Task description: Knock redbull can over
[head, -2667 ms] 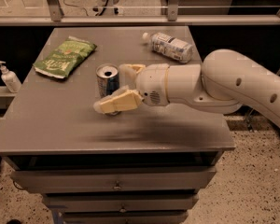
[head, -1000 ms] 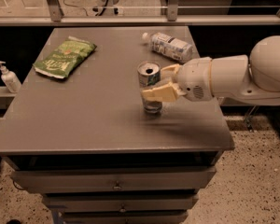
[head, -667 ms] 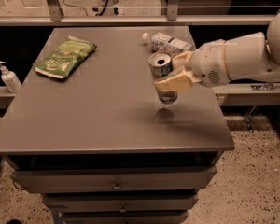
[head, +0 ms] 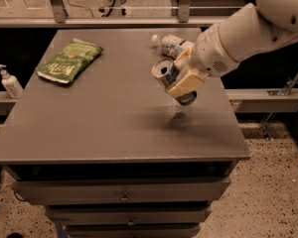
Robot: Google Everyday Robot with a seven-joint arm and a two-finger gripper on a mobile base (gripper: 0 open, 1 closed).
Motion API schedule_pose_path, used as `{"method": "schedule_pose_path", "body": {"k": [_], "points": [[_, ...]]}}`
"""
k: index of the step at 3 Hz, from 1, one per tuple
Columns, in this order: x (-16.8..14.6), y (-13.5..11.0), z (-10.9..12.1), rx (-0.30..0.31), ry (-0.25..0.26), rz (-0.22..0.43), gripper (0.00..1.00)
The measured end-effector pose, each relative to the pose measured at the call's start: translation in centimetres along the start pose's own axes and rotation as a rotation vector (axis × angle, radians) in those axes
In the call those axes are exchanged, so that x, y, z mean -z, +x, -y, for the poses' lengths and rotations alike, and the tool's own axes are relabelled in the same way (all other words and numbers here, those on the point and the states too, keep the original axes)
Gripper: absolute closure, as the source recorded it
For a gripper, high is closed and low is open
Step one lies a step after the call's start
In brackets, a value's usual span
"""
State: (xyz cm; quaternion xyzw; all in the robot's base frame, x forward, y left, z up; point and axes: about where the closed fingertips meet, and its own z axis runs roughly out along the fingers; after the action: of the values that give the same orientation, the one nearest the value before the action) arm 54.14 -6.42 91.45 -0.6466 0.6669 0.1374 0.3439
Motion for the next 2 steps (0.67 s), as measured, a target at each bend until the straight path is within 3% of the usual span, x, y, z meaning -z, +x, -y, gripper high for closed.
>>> {"method": "schedule_pose_path", "body": {"k": [2], "points": [[-3.1,0.8,-3.0,0.28,-0.095,-0.303,1.0]]}}
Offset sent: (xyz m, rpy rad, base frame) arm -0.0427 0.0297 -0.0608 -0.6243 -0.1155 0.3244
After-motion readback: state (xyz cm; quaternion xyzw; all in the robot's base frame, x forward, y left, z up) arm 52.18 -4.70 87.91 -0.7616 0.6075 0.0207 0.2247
